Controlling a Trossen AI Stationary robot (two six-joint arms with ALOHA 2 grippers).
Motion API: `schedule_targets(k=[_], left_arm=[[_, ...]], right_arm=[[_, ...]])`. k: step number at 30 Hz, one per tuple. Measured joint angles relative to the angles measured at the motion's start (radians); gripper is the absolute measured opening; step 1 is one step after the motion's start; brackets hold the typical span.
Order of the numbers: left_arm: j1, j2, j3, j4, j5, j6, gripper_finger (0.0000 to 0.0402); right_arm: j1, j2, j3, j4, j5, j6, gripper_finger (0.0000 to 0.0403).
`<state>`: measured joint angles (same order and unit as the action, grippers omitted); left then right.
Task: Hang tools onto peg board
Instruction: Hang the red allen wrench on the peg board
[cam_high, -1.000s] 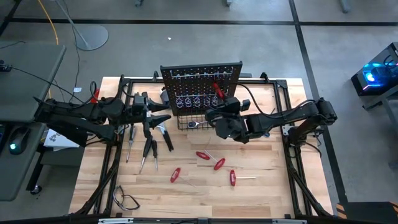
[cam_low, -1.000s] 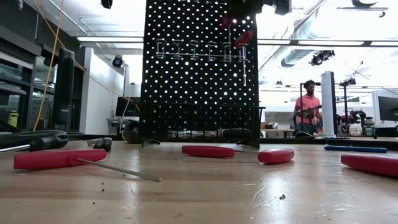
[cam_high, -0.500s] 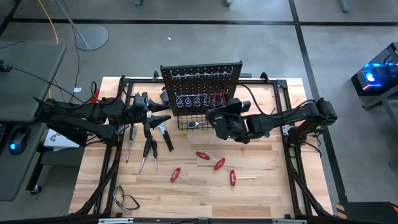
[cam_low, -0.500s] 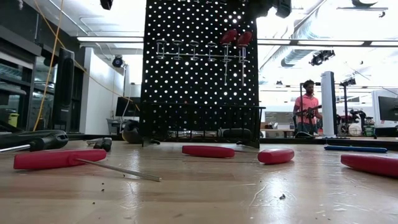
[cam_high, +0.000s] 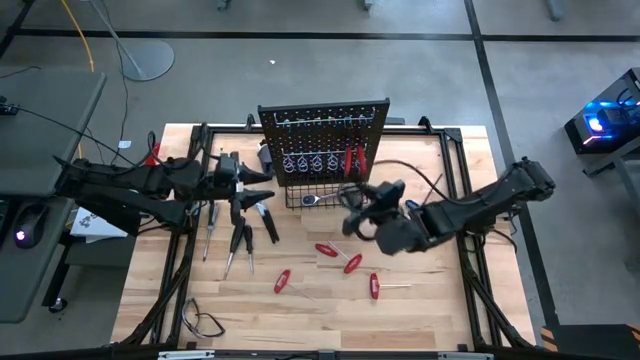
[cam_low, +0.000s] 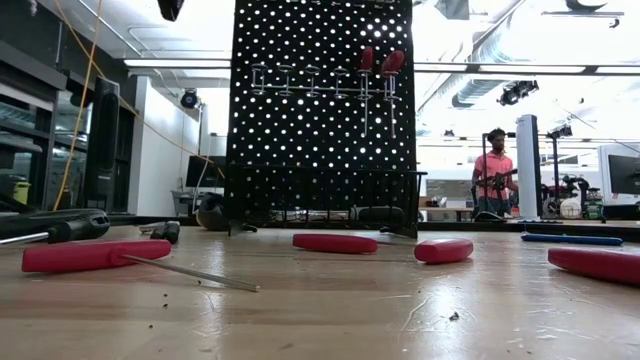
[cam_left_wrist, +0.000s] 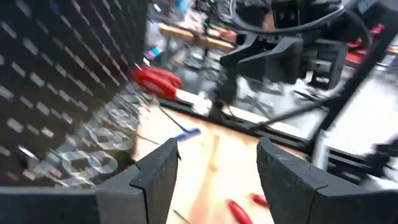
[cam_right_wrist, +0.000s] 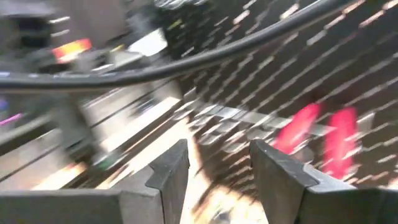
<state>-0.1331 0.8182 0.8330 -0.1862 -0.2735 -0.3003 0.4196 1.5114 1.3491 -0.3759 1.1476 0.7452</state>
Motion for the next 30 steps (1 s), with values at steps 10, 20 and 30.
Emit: schedule_targets(k=[10, 20, 30], left_arm=[[-0.029, 0.019, 0.0, -0.263, 0.246, -0.177, 0.02], [-0.101, 0.053, 0.0, -0.288, 0.235, -0.135, 0.02], [-0.106, 0.063, 0.0, -0.279, 0.237, -0.087, 0.02]], right_arm=[[0.112, 0.098, 0.001, -0.143, -0.681, 0.409, 0.0163], [0.203, 0.28, 0.0, -0.417, -1.104, 0.902, 0.0162], [0.157, 0.284, -0.004, -0.631, -1.078, 1.222, 0.0162]])
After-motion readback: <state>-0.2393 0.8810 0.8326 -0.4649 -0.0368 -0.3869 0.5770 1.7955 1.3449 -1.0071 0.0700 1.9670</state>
